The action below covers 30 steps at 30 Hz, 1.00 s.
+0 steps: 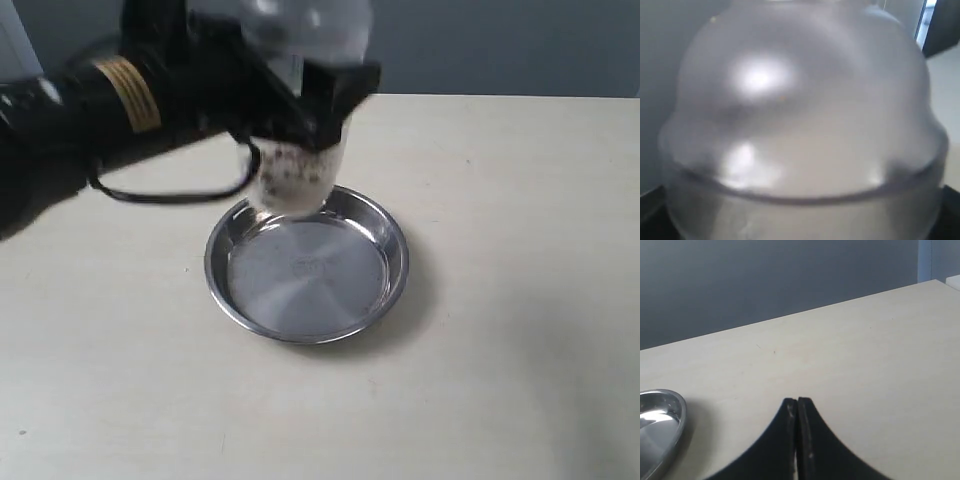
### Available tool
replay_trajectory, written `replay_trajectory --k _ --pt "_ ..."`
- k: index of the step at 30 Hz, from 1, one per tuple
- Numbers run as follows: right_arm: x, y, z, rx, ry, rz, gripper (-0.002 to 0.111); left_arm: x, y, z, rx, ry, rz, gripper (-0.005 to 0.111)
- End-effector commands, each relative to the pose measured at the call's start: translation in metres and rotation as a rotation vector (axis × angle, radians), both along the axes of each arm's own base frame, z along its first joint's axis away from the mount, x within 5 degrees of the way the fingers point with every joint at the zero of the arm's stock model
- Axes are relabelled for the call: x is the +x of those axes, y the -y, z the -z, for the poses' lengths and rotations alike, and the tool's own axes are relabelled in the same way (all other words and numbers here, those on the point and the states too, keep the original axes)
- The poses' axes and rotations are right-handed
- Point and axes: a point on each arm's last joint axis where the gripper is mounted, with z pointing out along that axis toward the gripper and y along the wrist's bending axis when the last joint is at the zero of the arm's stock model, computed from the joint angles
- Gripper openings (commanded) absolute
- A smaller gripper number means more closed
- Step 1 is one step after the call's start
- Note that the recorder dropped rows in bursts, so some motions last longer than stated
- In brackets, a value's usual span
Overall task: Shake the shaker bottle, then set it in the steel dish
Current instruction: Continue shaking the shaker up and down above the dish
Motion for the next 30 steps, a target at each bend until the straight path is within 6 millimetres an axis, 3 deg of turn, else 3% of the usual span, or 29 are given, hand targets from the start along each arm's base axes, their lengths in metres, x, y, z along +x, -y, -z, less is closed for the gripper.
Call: replay_trajectory --k 1,3,4,5,6,7,8,10,11,13,15,16,17,18,20,22,24,25,26,27,30 --pt "0.0 0.0 0.0 -0.007 0.01 -0.003 -0.001 0.001 0.006 0.067 0.053 -0.239 -0.028 0.0" --pt "0.0 0.0 0.0 -0.007 0.01 -0.003 -0.001 -0.012 0.011 0.0 -0.083 0.092 0.087 0.0" --pt "0.0 0.0 0.0 -0.007 0.01 -0.003 -0.001 -0.017 0.006 -0.025 -0.109 0.141 0.071 0.0" --pt "0.0 0.0 0.0 -0.007 0.01 -0.003 -0.001 -0.013 0.004 -0.012 -0.059 0.03 0.032 0.0" --pt "0.0 0.0 0.0 -0.007 0.008 -0.004 -0.001 -0.008 0.006 0.029 0.059 -0.129 0.011 0.0" --pt "0.0 0.0 0.0 -0.007 0.008 -0.004 -0.001 -0.005 0.007 0.053 0.094 -0.206 -0.001 0.0" --pt "0.0 0.0 0.0 -0.007 0.008 -0.004 -0.001 -0.004 0.01 0.044 0.061 -0.149 0.019 0.0" --pt "0.0 0.0 0.0 -0.007 0.008 -0.004 -0.001 -0.018 0.008 -0.03 -0.056 0.151 0.085 0.0" --pt "0.0 0.0 0.0 -0.007 0.008 -0.004 -0.001 -0.02 0.006 -0.038 -0.048 0.164 0.076 0.0" --pt "0.0 0.0 0.0 -0.007 0.008 -0.004 -0.001 -0.014 0.005 -0.003 0.05 -0.006 0.037 0.0" --pt "0.0 0.0 0.0 -0.007 0.008 -0.004 -0.001 -0.009 0.006 0.061 0.108 -0.223 0.0 0.0" --pt "0.0 0.0 0.0 -0.007 0.008 -0.004 -0.001 -0.008 0.007 0.071 0.065 -0.245 -0.013 0.0" --pt "0.0 0.0 0.0 -0.007 0.008 -0.004 -0.001 -0.009 0.01 0.069 0.019 -0.208 -0.001 0.0" --pt "0.0 0.0 0.0 -0.007 0.008 -0.004 -0.001 -0.011 0.013 0.053 -0.028 -0.113 0.033 0.0" --pt "0.0 0.0 0.0 -0.007 0.008 -0.004 -0.001 -0.02 0.009 -0.01 -0.083 0.148 0.086 0.0" --pt "0.0 0.0 0.0 -0.007 0.008 -0.004 -0.001 -0.017 0.007 0.003 -0.018 0.04 0.046 0.0" --pt "0.0 0.0 0.0 -0.007 0.008 -0.004 -0.001 -0.011 0.006 0.058 0.103 -0.166 0.01 0.0" --pt "0.0 0.0 0.0 -0.007 0.008 -0.004 -0.001 -0.009 0.006 0.075 0.102 -0.223 -0.009 0.0" --pt "0.0 0.0 0.0 -0.007 0.008 -0.004 -0.001 -0.007 0.007 0.075 0.068 -0.203 -0.012 0.0" --pt "0.0 0.0 0.0 -0.007 0.008 -0.004 -0.001 -0.008 0.009 0.063 0.028 -0.133 0.006 0.0" --pt "0.0 0.0 0.0 -0.007 0.008 -0.004 -0.001 -0.02 0.005 -0.013 -0.109 0.183 0.064 0.0"
